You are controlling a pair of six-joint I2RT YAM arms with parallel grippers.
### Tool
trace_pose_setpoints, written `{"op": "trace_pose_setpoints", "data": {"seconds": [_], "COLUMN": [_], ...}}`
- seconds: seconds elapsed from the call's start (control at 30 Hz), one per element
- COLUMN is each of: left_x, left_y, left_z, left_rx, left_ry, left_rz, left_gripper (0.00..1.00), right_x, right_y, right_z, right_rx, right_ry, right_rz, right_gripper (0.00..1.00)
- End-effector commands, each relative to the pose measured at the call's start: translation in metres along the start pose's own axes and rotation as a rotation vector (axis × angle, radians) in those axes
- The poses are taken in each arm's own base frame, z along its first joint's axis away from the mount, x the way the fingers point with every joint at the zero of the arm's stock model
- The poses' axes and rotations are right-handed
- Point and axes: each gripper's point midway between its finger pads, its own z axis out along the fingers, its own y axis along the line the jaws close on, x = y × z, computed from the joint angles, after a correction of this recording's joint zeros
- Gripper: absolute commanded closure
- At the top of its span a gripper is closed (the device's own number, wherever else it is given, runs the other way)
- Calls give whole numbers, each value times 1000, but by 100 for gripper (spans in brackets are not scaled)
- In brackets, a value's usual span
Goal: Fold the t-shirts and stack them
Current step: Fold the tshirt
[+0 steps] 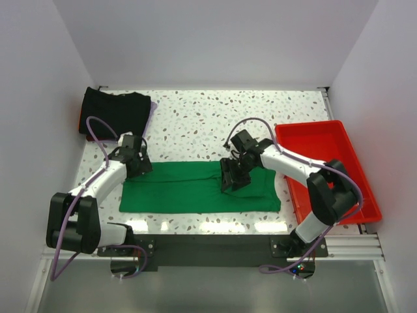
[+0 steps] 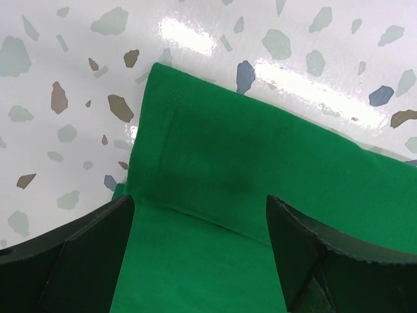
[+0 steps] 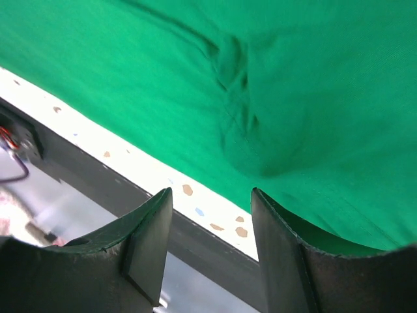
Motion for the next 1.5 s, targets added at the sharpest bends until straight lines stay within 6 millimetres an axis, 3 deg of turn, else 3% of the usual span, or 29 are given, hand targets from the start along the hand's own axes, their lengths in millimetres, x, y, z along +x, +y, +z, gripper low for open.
{"op": "trace_pose_setpoints", "data": {"seconds": [0.0,0.13,0.3,0.57,0.87,1.23,1.47], "left_x": [-21,-33,-29,-14,4,10,10], "left_y": [-8,-29,-47,-53,-31,-22,-14], "left_z": [-4,-4,13,32,42,47,49], "left_rx": [36,103,141,143,94,61,32], "left_ry": [-65,-80,-18,33,71,89,95], "left_rz": [-3,-19,-53,-87,-124,-128,-142], "left_gripper": [13,13,12,12,12,11,10], "right_x": [-40,-68,-99,-134,-133,-122,-107], "right_y": [7,-24,-74,-129,-158,-168,-173], "right_z": [-44,-65,-82,-94,-81,-60,-46], "right_rx": [33,135,239,365,446,458,462], "right_ry": [-175,-283,-388,-487,-436,-364,-313], "right_rz": [8,46,112,163,205,252,278], "right_gripper": [45,45,45,45,48,57,88]}}
